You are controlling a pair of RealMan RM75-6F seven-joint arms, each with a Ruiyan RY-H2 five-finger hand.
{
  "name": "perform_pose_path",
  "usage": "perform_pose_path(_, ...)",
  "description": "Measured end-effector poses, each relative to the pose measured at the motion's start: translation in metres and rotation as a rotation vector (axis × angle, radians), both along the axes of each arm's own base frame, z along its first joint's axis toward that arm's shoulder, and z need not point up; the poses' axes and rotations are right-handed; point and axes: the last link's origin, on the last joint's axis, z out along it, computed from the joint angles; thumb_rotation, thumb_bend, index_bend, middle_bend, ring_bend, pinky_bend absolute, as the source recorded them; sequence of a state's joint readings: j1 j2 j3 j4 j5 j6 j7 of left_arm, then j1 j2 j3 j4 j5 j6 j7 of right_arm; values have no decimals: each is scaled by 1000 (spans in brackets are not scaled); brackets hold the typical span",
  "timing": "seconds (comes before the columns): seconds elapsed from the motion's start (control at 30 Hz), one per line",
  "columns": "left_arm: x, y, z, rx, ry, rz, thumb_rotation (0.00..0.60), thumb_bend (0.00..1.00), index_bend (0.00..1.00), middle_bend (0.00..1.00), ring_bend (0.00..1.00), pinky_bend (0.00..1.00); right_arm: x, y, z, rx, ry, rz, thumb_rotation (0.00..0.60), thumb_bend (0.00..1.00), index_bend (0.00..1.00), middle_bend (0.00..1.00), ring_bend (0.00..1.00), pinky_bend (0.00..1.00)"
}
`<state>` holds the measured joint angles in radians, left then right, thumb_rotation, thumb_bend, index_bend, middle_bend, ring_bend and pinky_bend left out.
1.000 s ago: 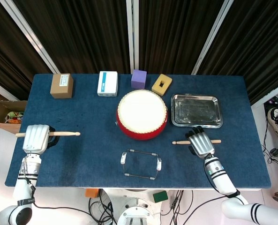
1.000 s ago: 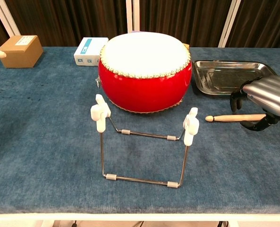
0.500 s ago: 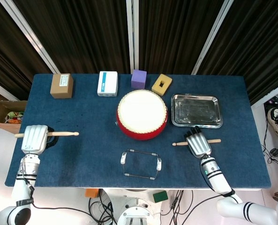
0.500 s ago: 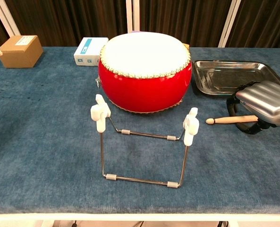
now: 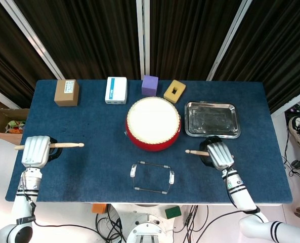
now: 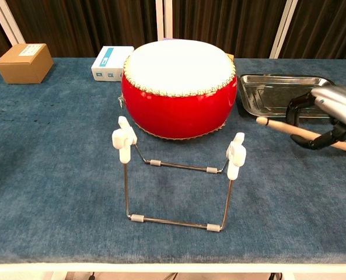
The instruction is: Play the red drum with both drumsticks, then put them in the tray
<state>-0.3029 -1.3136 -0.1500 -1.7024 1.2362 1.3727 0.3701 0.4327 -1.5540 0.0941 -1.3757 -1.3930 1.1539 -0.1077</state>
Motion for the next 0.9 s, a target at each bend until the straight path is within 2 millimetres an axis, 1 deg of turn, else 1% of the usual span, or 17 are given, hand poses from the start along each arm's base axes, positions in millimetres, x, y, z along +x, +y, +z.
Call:
perform_pose_path(0.2,3,1,0,1,-10,-1,600,298,1000,1000,1000,1000,-8,-2,19,29,-344,-106,600,514,708,532,280,280)
perform_pose_path(0.33,5,1,0,-1,-10,-3,600,299,1000,1000,1000,1000,-14,-5,27,55,-632,-191,600,520,711,543,302,299)
perform_pose_path(0.53,3,-1,2,5,-13,3,600,299,1000,1000,1000,1000,-22,-10,32,108,-1051,-308,600,518,712,543,304,304)
perform_pose_path(0.67,1,-4,2,2,-17,11,600,298,1000,1000,1000,1000,-27,-12,32,149,-1259,-363,600,501,717,540,304,303)
perform_pose_path(0.7,1,-5,1,0,-18,12,600,298,1000,1000,1000,1000,-29,-12,31,159,-1296,-372,600,486,711,535,304,303)
perform_pose_path(0.77,0,-6,1,-2,-17,13,600,298,1000,1000,1000,1000,-30,-13,30,185,-1371,-386,600,422,681,523,304,303)
perform_pose_path(0.8,0,-6,2,-2,-16,13,600,298,1000,1000,1000,1000,-31,-12,29,199,-1399,-389,600,359,651,516,305,303)
perform_pose_path(0.9,-1,-6,2,-2,-13,15,600,298,1000,1000,1000,1000,-32,-11,26,249,-1474,-391,600,227,598,507,304,303)
